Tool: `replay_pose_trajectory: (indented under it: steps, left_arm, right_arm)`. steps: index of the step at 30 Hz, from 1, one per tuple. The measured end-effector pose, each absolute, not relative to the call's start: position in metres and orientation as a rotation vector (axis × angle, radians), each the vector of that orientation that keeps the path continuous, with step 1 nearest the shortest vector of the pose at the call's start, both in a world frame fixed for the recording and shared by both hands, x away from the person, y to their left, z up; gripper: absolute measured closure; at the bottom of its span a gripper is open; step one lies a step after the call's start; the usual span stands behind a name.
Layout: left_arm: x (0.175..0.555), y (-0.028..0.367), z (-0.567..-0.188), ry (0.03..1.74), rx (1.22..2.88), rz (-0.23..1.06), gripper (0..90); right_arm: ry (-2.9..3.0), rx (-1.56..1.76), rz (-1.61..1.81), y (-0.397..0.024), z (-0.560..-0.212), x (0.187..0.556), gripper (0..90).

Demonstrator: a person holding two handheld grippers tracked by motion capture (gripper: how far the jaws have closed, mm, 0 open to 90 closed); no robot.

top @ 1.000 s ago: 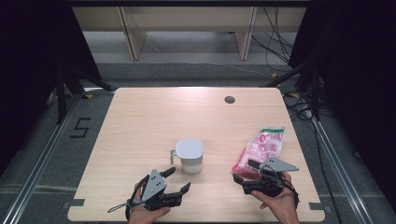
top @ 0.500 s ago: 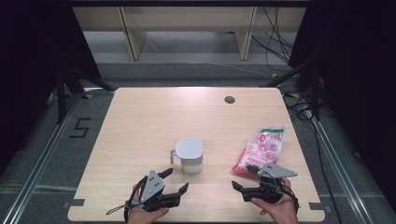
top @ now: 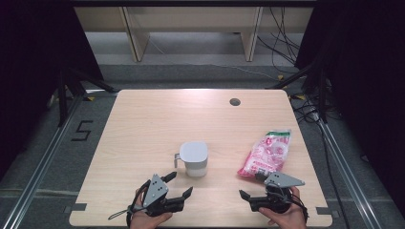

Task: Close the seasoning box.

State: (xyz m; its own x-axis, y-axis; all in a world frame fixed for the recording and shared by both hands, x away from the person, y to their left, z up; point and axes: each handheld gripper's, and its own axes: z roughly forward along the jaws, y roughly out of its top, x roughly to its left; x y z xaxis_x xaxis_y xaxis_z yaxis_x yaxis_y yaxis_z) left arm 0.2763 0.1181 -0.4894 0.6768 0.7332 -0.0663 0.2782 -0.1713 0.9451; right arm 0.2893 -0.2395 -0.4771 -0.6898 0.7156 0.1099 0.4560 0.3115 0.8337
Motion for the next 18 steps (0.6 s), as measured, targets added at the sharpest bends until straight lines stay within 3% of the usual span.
replay_pose_trajectory:
  steps: [18]
  left_arm:
    - [0.2796,0.1227,-0.4909,0.838,1.751,0.514,24.5]
  right_arm:
    - [2.308,1.051,1.323,-0.2407,-0.4794,0.288,17.0]
